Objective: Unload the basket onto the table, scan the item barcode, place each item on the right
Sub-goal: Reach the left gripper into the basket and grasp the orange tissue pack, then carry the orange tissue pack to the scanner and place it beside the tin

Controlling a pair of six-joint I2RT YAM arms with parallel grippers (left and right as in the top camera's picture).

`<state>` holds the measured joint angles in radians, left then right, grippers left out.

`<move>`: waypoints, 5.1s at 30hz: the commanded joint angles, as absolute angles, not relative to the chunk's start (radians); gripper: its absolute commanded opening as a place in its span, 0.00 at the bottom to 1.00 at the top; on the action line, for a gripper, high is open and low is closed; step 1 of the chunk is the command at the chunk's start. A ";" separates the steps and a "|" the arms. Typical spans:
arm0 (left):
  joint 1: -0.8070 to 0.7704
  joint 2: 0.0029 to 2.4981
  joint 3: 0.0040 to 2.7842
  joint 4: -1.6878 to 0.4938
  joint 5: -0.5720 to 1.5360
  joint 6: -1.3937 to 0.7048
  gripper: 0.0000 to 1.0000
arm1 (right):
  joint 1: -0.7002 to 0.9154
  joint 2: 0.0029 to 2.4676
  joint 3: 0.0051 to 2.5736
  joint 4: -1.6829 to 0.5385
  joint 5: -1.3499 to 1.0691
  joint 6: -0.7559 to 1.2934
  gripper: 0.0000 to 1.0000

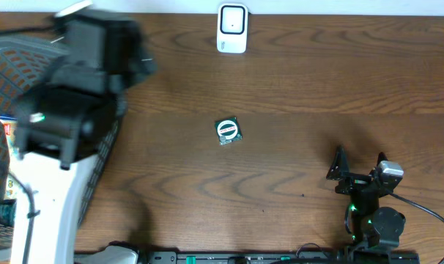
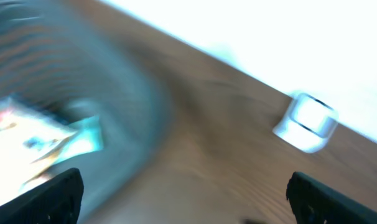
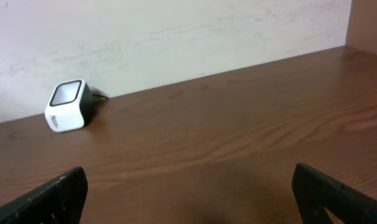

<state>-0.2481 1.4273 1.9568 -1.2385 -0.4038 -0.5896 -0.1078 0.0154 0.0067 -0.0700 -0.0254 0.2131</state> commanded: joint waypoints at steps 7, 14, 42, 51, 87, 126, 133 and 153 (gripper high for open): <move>0.229 1.492 1.834 -1.405 -0.295 -0.860 0.97 | -0.103 0.013 0.006 -0.075 -0.017 0.224 0.99; 0.409 1.560 1.612 -1.357 -0.218 -0.963 0.97 | -0.103 0.013 0.006 -0.075 -0.017 0.223 0.99; 0.445 1.713 1.046 -0.735 -0.167 -0.964 0.98 | -0.103 0.013 0.006 -0.075 -0.017 0.223 0.99; 0.445 1.795 1.047 -0.739 -0.168 -0.964 0.62 | -0.103 0.013 0.006 -0.075 -0.017 0.224 0.99; 0.446 1.056 1.287 -0.788 0.010 -0.941 0.45 | -0.103 0.013 0.006 -0.075 -0.017 0.223 0.99; -0.739 1.824 1.287 -0.278 -0.102 -0.616 0.42 | -0.103 0.013 0.006 -0.075 -0.017 0.223 0.99; -0.758 1.943 1.287 -0.279 -0.103 -0.527 0.46 | -0.103 0.013 0.006 -0.075 -0.017 0.223 0.99; -0.566 1.351 1.474 -0.595 -0.445 -0.376 0.99 | -0.103 0.013 0.006 -0.075 -0.017 0.224 0.99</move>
<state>-0.6815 1.4475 1.4723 -0.5484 -0.3000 -0.3920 -0.1078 0.0158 0.0067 -0.0704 -0.0246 0.2131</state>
